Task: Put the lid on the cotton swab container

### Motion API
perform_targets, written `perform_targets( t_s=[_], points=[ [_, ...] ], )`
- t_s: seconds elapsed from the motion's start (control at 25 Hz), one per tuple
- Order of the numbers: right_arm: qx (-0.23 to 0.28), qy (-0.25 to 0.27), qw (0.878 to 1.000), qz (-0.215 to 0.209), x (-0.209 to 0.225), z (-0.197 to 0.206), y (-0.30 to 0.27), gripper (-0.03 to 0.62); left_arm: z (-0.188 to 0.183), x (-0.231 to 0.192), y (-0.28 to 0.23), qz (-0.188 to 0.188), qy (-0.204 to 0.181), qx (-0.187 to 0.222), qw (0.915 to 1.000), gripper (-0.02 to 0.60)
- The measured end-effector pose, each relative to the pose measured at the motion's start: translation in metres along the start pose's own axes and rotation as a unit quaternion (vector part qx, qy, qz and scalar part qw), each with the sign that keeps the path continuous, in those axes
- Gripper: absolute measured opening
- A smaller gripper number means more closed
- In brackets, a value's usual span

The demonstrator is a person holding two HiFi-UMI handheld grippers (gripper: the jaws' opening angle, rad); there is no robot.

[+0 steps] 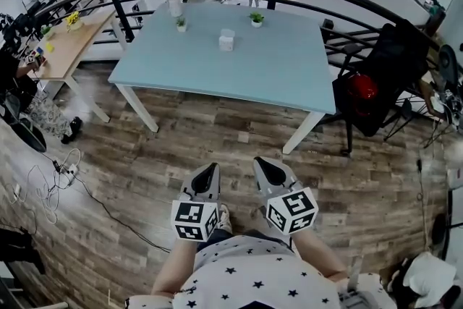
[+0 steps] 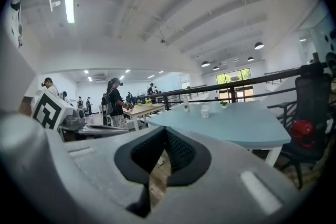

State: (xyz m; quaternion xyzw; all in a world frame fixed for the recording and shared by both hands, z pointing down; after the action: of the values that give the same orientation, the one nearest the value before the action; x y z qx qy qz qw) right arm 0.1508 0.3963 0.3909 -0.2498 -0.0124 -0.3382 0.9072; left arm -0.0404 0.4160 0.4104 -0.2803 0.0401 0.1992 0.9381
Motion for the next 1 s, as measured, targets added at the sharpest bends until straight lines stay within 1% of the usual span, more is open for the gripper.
perform_targets(
  t_s=[0.28,0.56,0.84,1.0],
  points=[
    [-0.005,-0.002,1.000,0.001,0.013,-0.016,-0.038,0.008,-0.019,-0.030,-0.026,0.002,-0.003,0.000,1.0000,0.003],
    [-0.002,-0.009,1.000,0.000,0.021,-0.034,-0.080,0.035,-0.038,-0.068,-0.050,0.010,-0.013,-0.002,0.9999,0.006],
    [-0.002,-0.018,1.000,0.001,0.026,-0.052,-0.120,0.087,-0.061,-0.102,-0.072,0.026,-0.031,-0.002,0.9992,0.042],
    [-0.001,-0.023,1.000,0.007,0.029,-0.059,-0.140,0.129,-0.070,-0.121,-0.083,0.034,-0.038,0.000,0.9987,0.069]
  ],
)
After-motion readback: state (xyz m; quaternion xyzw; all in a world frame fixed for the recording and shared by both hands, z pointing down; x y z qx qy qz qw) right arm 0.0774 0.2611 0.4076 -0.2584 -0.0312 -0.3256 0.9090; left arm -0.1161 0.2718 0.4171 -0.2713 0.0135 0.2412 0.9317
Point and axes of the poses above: the fingertips, and each gripper's own axes: y backward along the fingers, x to its right, z out of its underside, the point moved 9 cm from there along y, backward along the fingers, and after that the axes turned 14 degrees about -x, right-handed, at the moved point
